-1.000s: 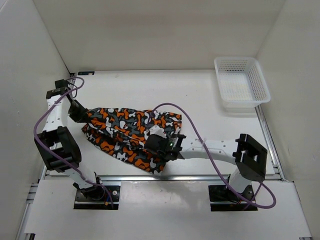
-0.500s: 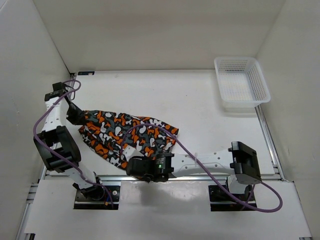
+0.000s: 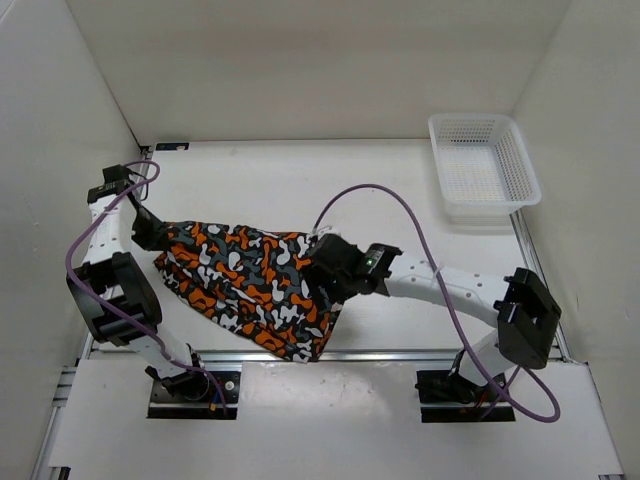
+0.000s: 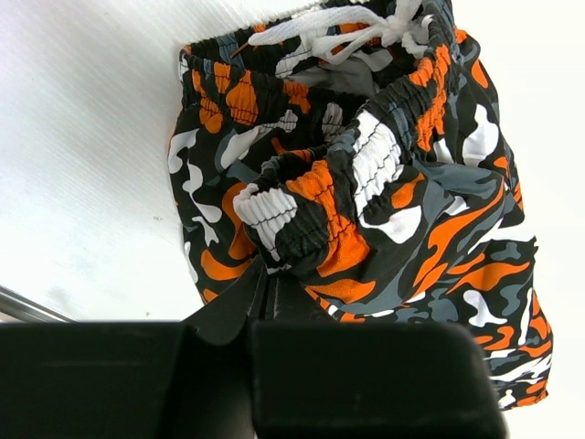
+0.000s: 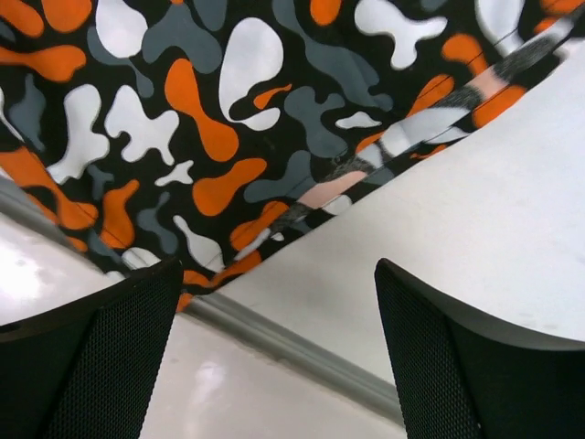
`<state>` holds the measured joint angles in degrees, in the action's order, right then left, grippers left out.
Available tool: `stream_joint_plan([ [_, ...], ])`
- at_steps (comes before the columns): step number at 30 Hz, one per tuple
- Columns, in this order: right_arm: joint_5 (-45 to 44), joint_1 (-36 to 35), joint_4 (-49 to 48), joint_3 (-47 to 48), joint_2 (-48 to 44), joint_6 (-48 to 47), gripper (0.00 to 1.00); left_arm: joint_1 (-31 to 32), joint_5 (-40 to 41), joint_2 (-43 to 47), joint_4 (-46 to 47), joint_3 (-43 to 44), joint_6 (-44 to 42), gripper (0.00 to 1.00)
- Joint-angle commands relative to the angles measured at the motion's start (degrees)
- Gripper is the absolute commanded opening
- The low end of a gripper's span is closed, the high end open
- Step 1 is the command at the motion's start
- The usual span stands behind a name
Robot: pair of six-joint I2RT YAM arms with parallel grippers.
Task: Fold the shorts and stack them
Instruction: Fold the shorts
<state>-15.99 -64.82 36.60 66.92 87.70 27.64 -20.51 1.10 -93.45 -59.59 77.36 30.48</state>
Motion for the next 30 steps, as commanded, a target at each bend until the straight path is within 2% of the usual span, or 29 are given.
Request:
stream_joint_plan([
  [1,17.28,5.64,-3.88,-2.49,-0.87,6.81,0.9,-0.32,0.39,3.8,0.97,-0.11,-0.16,0.1],
  [3,21.68,7.5,-4.87,-2.49,1.84,7.34,0.96,-0.32,0.39,3.8,0.97,-0.11,-0.77,0.1],
  [6,26.79,9.71,-5.49,-1.96,6.23,7.34,0.99,-0.32,0.39,4.33,0.97,-0.63,-0.77,0.1],
  [11,28.73,10.94,-13.55,-5.21,11.16,8.04,0.92,-0.32,-0.14,4.33,0.97,-0.63,-0.77,0.1],
  [14,26.99,10.94,-14.45,-4.61,14.76,8.05,0.79,-0.32,-0.14,4.33,0.97,-0.63,-0.77,0.1],
  [18,23.12,10.94,-13.75,-2.14,19.17,8.05,0.56,-0.32,-0.14,4.33,0.97,-1.16,-0.77,0.1],
  [19,20.93,10.94,-13.75,-2.14,20.04,8.05,0.37,-0.32,-0.66,4.33,0.97,-1.16,-0.77,0.1],
  [21,18.9,12.86,-11.31,-0.3,22.59,9.09,0.1,-0.32,-1.28,4.33,1.67,-1.69,-0.77,0.1],
  [22,18.11,13.92,-10.33,0.23,23.38,9.1,0.0,-0.32,-3.11,4.33,1.67,-2.38,-0.25,0.1],
  [24,16.18,17.16,-9.79,0.23,24.01,9.1,0.0,-0.32,-4.79,3.63,2.64,-3.09,-0.25,0.1],
  [30,5.64,27.0,-5.14,5.49,24.62,3.66,0.0,7.14,-7.87,-2.52,5.28,-0.47,1.42,0.1],
])
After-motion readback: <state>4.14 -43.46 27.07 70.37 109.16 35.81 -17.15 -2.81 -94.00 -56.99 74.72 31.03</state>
